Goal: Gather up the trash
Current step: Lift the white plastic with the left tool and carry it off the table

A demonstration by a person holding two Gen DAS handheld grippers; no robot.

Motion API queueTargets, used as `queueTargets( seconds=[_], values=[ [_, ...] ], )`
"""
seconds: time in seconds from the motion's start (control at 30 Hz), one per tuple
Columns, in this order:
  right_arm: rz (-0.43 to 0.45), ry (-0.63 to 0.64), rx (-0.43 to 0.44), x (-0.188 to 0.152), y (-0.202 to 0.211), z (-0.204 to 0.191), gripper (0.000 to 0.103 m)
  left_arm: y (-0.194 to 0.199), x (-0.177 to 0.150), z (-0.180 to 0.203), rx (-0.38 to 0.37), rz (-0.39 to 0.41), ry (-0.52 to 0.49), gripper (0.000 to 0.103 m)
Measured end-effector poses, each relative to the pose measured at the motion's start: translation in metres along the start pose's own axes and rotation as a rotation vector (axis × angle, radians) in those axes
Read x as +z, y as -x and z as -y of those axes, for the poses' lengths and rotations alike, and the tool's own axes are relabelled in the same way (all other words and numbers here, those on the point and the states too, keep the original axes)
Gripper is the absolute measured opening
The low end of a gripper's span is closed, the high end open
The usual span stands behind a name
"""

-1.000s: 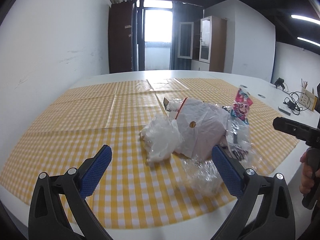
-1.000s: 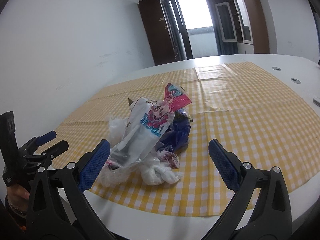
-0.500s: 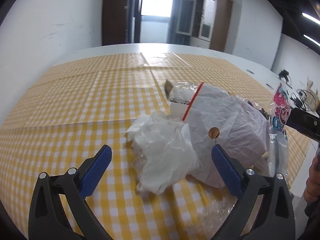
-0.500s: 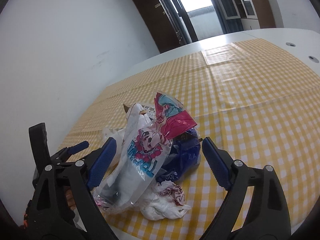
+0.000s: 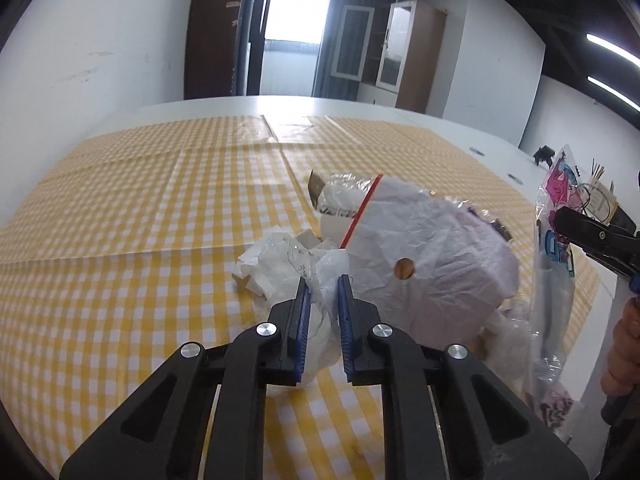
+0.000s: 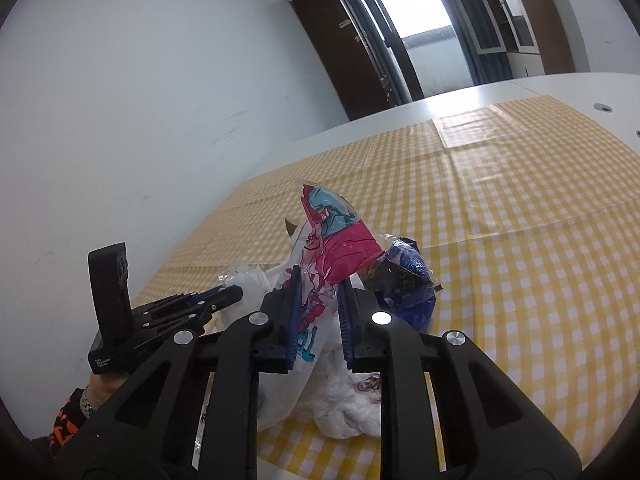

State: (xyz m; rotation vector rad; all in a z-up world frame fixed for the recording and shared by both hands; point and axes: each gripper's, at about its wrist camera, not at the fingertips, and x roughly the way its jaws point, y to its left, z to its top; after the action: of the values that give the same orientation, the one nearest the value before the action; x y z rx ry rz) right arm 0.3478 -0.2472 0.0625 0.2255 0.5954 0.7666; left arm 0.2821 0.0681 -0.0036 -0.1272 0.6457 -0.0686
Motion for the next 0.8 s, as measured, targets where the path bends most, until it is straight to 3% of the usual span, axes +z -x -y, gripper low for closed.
queueTargets(
  seconds=[0.5,0.8],
  values=[
    [0.082,0.173,-0.016,-0.032,0.071,-0.079,0.008,0.140,-0.039,0.035,-0.097,0.193,0.011,0.012],
    [0.082,0.134,0.041,-0.070,0.109,-0.091,0.009,0.201,-0.086,0.060,-0.170,0.242,0.005,0.012]
  ],
)
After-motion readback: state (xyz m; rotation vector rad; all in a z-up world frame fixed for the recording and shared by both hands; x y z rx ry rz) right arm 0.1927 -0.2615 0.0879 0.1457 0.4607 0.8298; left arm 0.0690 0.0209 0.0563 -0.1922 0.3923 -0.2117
